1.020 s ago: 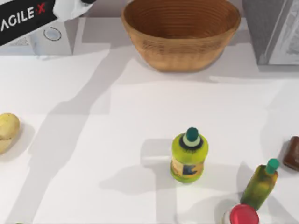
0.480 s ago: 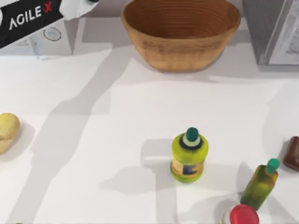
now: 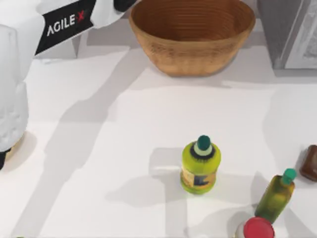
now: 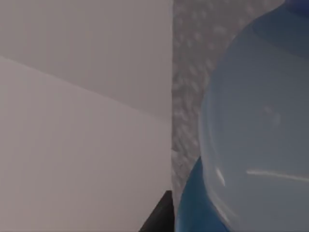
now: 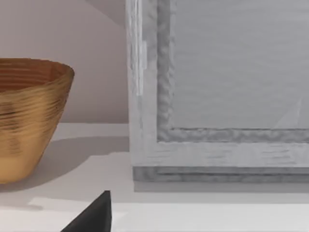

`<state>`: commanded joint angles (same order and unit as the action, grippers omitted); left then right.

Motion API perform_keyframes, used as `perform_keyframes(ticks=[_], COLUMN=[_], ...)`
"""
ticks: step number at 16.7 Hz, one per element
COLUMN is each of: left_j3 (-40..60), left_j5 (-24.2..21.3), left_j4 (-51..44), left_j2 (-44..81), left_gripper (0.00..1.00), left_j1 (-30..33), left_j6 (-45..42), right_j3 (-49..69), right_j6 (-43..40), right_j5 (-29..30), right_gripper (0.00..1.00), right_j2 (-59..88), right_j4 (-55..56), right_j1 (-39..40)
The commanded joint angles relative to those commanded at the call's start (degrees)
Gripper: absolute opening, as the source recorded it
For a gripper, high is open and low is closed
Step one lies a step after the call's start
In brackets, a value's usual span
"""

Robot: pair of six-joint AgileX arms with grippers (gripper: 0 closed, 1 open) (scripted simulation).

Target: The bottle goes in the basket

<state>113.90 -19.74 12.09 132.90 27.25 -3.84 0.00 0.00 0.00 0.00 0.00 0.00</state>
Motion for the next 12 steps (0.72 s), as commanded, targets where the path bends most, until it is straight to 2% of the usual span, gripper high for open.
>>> perform_keyframes(ticks=[6, 12], left_j3=[1.11, 1.11], left_j5=[0.17, 0.17], left_j4=[0.15, 0.15], left_j2=[0.98, 0.98], left_gripper=[0.00, 0.45], left_j1=[0.20, 0.20], left_j6=[0.04, 0.04], right_j3=[0.00, 0.00], right_j6=[0.00, 0.00], right_j5=[0.00, 0.00], right_gripper=[1.00, 1.00], right_j2=[0.00, 0.00], right_j4=[0.00, 0.00], right_j1=[0.00, 0.00])
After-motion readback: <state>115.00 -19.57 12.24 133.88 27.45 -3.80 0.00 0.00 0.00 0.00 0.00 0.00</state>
